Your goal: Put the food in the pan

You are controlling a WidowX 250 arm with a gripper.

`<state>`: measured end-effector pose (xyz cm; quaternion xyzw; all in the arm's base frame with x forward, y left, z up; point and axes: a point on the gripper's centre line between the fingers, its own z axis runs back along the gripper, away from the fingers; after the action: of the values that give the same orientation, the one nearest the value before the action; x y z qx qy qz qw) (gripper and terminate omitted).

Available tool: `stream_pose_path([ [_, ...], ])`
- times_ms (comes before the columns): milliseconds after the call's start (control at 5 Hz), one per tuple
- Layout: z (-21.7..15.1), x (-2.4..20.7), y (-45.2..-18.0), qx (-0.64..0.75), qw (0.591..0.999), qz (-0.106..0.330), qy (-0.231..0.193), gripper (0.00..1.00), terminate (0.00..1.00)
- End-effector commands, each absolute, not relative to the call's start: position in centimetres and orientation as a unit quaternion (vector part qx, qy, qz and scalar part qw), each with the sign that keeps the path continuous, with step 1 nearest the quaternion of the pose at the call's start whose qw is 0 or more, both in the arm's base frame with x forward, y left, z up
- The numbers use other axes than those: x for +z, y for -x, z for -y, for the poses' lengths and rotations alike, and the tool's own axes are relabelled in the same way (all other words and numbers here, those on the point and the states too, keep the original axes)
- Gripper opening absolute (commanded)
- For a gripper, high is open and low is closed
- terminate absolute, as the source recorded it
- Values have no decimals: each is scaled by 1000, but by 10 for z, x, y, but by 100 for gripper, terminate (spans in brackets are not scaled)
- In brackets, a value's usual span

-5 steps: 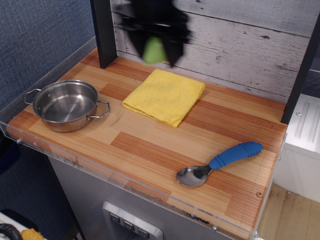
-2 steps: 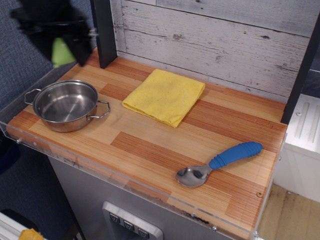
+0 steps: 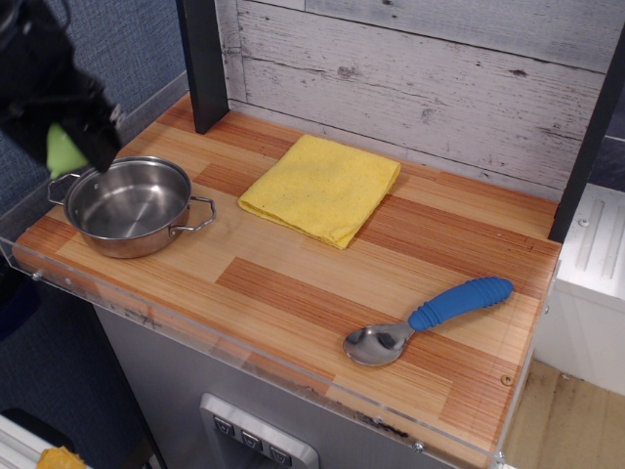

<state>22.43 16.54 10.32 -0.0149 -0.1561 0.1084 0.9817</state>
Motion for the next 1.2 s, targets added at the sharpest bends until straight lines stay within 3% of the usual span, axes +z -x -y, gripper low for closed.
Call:
stream_pose_path([
  [0, -179, 78, -224, 120, 980, 161, 6, 0, 0],
  [600, -188, 57, -251, 103, 984, 144, -4, 0, 0],
  [1000, -176, 54, -273, 67, 988, 137, 3, 0, 0],
])
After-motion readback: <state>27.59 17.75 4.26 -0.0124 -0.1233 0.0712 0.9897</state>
